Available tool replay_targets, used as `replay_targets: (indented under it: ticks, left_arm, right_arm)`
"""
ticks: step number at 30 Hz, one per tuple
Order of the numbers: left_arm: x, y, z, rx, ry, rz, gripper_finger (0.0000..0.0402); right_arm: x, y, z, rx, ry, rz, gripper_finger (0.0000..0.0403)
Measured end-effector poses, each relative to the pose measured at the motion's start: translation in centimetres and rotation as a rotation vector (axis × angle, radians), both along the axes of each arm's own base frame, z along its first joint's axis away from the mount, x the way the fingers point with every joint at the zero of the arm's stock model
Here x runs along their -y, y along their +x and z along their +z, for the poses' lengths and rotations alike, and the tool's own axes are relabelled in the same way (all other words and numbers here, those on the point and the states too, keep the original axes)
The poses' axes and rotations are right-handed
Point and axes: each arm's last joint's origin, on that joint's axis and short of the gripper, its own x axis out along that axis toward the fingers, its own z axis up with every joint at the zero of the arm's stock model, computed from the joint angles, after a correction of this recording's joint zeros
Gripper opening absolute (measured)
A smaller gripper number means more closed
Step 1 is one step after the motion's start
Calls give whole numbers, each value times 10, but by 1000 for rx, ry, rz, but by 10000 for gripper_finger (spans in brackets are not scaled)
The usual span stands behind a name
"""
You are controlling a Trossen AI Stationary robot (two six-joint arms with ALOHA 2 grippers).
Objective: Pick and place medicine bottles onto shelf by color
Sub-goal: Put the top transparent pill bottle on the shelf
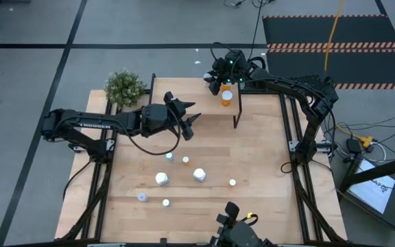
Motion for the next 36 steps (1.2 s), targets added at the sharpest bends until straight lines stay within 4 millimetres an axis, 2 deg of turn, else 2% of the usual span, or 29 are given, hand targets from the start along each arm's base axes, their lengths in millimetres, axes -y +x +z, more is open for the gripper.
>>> replay_targets:
  ticks: [15, 25, 36]
  left_arm:
    - [0, 0, 0, -2, 6, 2, 221]
    - [0, 0, 1, -2, 16, -1, 221]
    - [0, 0, 1, 4, 16, -1, 221]
  right_arm:
    - [-1, 0, 0, 7, 9, 23, 158]
    - [-5, -5, 8, 3, 11, 24, 158]
    - [-9, -4, 6, -25, 18, 42, 158]
